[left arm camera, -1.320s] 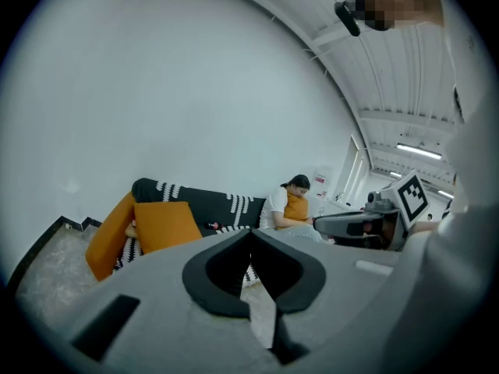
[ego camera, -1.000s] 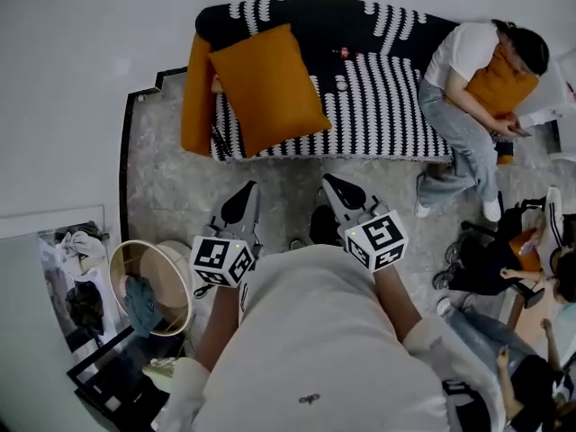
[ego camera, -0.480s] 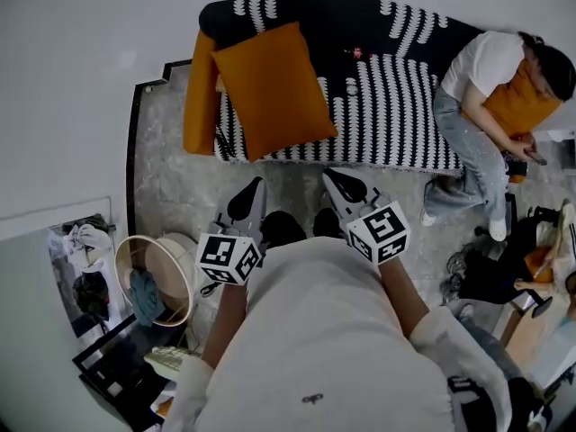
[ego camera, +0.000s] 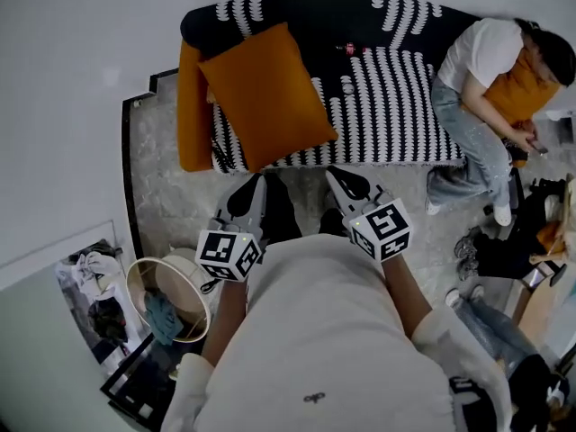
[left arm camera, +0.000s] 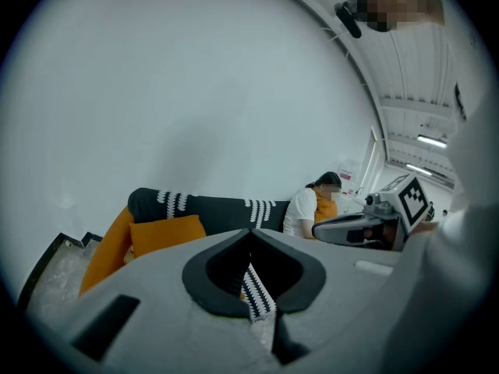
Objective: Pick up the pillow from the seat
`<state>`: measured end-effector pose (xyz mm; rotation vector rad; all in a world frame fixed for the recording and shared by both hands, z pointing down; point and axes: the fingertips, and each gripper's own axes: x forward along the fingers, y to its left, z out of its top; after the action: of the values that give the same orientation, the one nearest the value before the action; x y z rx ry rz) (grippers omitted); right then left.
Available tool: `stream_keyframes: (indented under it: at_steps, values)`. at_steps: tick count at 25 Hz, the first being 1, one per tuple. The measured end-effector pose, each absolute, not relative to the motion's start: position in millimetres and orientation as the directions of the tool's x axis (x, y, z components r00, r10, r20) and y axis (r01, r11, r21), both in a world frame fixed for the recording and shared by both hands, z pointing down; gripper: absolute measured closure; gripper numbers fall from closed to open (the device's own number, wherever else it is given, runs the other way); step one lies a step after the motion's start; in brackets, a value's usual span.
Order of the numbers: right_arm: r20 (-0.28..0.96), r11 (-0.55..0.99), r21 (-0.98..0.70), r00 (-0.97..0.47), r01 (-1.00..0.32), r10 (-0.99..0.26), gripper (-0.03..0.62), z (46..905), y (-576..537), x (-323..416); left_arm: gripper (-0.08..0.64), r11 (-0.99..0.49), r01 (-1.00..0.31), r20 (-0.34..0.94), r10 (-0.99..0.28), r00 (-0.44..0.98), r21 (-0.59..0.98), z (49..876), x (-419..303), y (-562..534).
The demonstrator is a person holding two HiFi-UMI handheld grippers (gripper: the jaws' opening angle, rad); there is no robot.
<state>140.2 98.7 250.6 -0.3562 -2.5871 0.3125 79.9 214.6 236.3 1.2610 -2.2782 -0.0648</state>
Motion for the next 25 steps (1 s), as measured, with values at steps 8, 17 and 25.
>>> stream_keyframes:
  at_steps: [8, 17, 25]
  values:
    - [0.455, 0.958, -0.288, -0.882, -0.015, 0.123, 0.583, 248.0, 97.4, 65.9, 0.548, 0.400, -0.874, 0.438, -0.861, -0.257, 0.275, 238.2, -27.0, 204.9]
    - [0.470, 0.918, -0.335, -0.882, -0.210, -0.030, 0.583, 258.1, 113.3, 14.4, 0.548, 0.290, -0.922, 0.540, -0.834, -0.112, 0.257, 260.0, -128.7, 205.9]
    - [0.492, 0.773, -0.508, -0.865, -0.379, -0.100, 0.583, 299.3, 118.9, 3.6, 0.548, 0.236, -0.942, 0.649, -0.761, -0.026, 0.238, 299.5, -209.3, 201.1]
